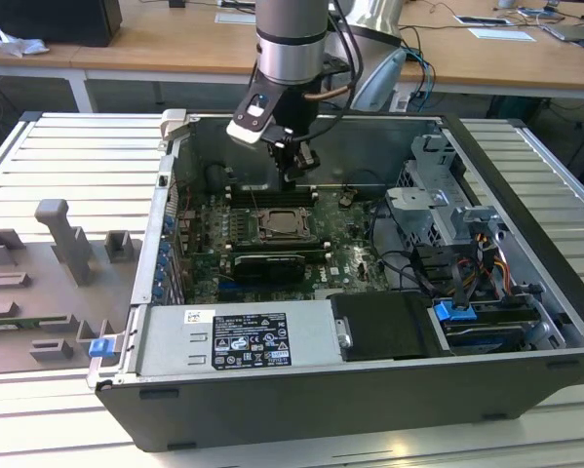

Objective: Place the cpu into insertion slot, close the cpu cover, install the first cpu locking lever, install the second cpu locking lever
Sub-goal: 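Install the first cpu locking lever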

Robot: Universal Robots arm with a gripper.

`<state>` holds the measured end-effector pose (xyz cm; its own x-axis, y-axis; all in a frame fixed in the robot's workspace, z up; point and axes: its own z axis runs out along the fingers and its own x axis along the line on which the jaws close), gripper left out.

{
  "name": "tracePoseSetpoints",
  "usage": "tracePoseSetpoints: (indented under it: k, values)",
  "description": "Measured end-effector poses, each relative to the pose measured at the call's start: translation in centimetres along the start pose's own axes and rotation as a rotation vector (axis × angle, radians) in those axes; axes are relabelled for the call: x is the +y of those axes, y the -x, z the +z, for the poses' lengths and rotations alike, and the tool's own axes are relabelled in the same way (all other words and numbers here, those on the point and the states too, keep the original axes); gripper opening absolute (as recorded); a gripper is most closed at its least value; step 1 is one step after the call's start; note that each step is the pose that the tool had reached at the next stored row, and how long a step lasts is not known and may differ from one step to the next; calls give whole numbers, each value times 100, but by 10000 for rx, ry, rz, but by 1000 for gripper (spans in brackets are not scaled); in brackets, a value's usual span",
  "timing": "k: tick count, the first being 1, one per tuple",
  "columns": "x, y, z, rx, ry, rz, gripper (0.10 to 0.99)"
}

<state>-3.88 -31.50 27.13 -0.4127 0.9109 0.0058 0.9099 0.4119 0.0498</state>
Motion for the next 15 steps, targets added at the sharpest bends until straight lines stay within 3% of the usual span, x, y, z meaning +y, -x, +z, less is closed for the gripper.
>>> tracePoseSetpoints:
  k: [8,12,15]
  values:
    - [0,0,0,97,-12,-1948,106]
    - [0,0,0,124,-15,-2482,106]
    - [0,0,0,161,-19,-3220,106]
